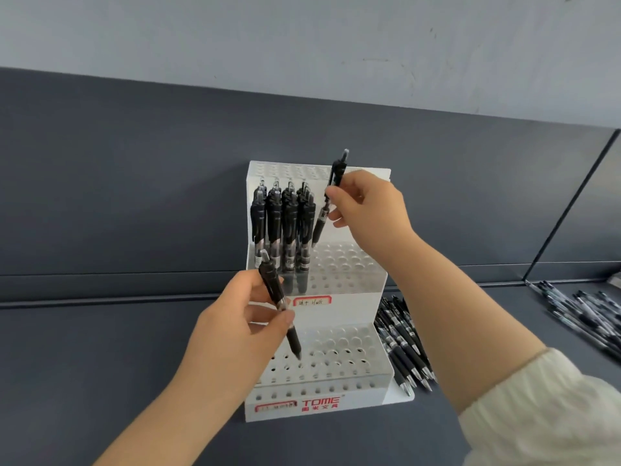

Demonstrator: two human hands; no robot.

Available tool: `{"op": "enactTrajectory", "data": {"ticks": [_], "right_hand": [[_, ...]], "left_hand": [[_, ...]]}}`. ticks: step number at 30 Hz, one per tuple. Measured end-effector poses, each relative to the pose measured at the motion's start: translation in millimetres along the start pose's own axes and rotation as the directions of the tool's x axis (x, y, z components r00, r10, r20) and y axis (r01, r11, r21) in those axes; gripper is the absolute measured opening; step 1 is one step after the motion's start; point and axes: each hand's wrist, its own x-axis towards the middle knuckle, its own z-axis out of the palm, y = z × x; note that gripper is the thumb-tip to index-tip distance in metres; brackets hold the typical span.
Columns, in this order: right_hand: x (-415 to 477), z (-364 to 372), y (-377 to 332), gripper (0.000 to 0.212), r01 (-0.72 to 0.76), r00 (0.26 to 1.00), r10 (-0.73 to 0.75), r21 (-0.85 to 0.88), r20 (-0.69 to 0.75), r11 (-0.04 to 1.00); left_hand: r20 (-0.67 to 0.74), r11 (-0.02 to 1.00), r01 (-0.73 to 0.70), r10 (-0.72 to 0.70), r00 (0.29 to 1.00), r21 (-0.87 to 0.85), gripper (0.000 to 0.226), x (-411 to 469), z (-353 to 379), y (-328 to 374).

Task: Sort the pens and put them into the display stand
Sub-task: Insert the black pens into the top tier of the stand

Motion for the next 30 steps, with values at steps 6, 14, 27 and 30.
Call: {"op": "enactTrajectory", "data": {"ticks": [6, 14, 27, 30], "right_hand": [[3.1, 5.3, -1.5, 0.007, 0.011, 0.999, -0.011, -0.013, 0.035, 1.0], [1.4, 6.6, 0.1, 0.011, -0.001, 1.0, 0.001, -0.003, 0.028, 1.0], [-15.0, -6.4, 8.8, 0.01, -0.002, 1.0, 0.003, -0.047, 0.02, 0.999], [-22.5, -11.3, 9.7, 0.009, 0.022, 1.0, -0.021, -0.059, 0.009, 0.998]], "left_hand": [[0.012, 0.999, -0.038, 0.037, 0.999, 0.02, 0.016, 4.0, -3.6, 1.1], [0.025, 0.998, -0.061, 0.06, 0.998, 0.024, 0.033, 8.2, -2.6, 3.2], [0.003, 0.896, -0.389, 0.398, 0.917, 0.213, 0.012, 43.2, -21.2, 76.4], [-0.051, 0.846, -0.456, 0.487, 0.872, 0.278, 0.014, 60.4, -21.7, 96.3]]}}
